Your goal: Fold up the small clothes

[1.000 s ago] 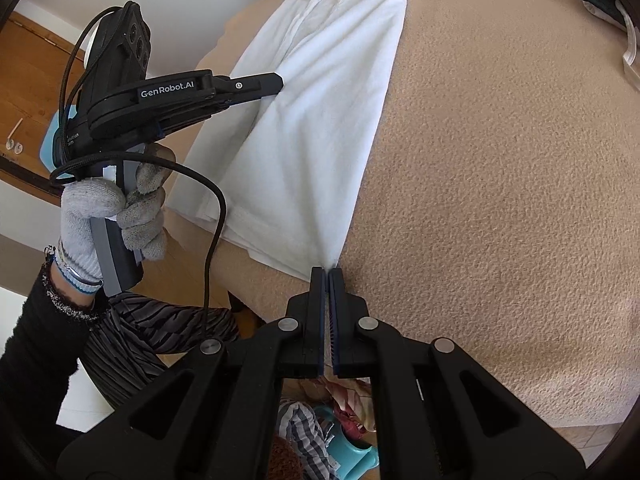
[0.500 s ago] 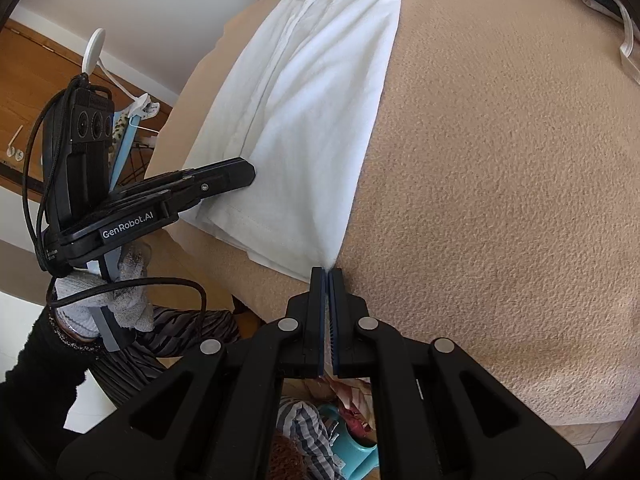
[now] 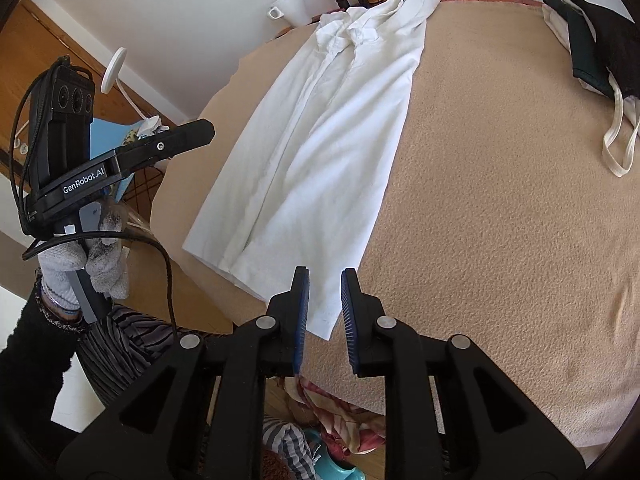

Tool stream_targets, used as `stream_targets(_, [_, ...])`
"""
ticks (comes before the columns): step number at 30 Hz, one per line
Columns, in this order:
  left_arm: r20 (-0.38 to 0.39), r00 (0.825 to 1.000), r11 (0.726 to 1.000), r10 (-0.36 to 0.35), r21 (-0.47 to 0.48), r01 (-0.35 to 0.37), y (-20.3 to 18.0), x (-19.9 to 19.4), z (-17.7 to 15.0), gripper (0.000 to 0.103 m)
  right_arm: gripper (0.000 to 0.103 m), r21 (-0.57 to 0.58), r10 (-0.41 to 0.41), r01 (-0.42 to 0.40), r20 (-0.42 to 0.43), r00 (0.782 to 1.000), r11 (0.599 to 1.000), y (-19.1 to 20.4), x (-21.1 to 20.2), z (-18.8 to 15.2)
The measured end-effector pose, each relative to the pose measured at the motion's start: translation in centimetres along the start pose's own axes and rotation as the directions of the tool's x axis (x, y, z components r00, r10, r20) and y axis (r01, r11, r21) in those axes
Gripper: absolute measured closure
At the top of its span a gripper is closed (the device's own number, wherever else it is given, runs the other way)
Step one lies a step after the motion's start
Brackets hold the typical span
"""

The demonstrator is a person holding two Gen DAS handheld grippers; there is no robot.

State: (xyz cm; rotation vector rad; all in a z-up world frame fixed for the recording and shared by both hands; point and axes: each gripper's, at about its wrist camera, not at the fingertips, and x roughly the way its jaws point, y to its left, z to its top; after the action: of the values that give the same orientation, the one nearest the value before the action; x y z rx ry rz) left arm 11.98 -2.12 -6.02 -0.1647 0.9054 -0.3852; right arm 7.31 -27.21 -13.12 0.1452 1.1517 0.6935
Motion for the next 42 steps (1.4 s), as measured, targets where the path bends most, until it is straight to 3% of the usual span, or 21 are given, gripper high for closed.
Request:
stream_targets(6, [0.045, 0.999, 0.999, 0.000, 0.052, -0.002, 1.0, 2.5, 6.8, 0.038, 0.075, 0.016, 0.042, -0.043, 0.074, 0.996, 0.999, 0.8, -1.6, 3.9])
stream_targets(10, [0.026, 0.999, 0.992, 0.025, 0.125, -0.028, 0.9, 6.4, 10.8, 0.035, 0.073, -0.009, -0.001, 0.003, 0.131, 0.991, 1.000, 0.7, -2.4, 7.1])
stream_targets(11, [0.000, 1.000, 0.989, 0.024, 0.148, -0.024, 0.8, 7.8, 11.7, 0.030, 0.073, -0.014, -0.014, 0.017, 0.149, 0.989, 1.000, 0.1, -2.6, 7.7])
stream_targets(13, [-0.048, 0.998, 0.983, 0.044, 0.182, -0.034, 0.6, 10.7, 13.3, 0.029, 0.073, -0.017, -0.037, 0.041, 0.182, 0.983, 0.999, -1.6, -2.6, 9.2])
stream_targets(22, [-0.078, 0.982, 0.929, 0.174, 0.345, -0.137, 0.5, 21.8, 17.9, 0.030, 0.073, 0.112, -0.041, 0.021, 0.180, 0.983, 0.994, -11.5, 1.2, 14.0])
stream_targets(24, [-0.081, 0.978, 0.923, 0.192, 0.352, -0.152, 0.9, 23.5, 18.3, 0.036, 0.073, 0.132, -0.038, 0.014, 0.181, 0.983, 0.991, -13.1, 1.7, 14.9])
stream_targets(26, [-0.101, 0.976, 0.929, 0.192, 0.340, -0.147, 1.6, 24.8, 18.8, 0.087, 0.073, 0.148, -0.029, 0.001, 0.186, 0.982, 0.989, -14.6, 2.3, 16.2])
stream_targets(28, [-0.092, 0.980, 0.941, 0.177, 0.307, -0.141, 2.4, 25.3, 19.2, 0.101, 0.073, 0.157, -0.027, -0.003, 0.189, 0.982, 0.988, -15.6, 2.9, 17.4])
stream_targets(32, [0.011, 0.991, 0.972, 0.131, 0.194, -0.131, 4.2, 22.6, 20.0, 0.103, 0.073, 0.143, -0.022, -0.007, 0.197, 0.980, 0.990, -16.5, 4.0, 20.0])
stream_targets(35, [0.075, 0.989, 0.983, 0.127, 0.124, -0.136, 6.2, 20.2, 20.3, 0.103, 0.073, 0.122, -0.025, 0.000, 0.200, 0.979, 0.992, -16.6, 5.2, 22.5])
stream_targets(39, [0.084, 0.987, 0.989, 0.138, 0.043, -0.142, 9.0, 18.6, 20.2, 0.103, 0.073, 0.098, -0.033, 0.012, 0.213, 0.976, 0.995, -16.2, 7.2, 26.2])
stream_targets(42, [0.099, 0.978, 0.982, 0.185, 0.022, -0.188, 10.4, 18.6, 19.4, 0.103, 0.073, 0.102, -0.039, 0.017, 0.214, 0.976, 0.995, -16.4, 9.1, 29.1])
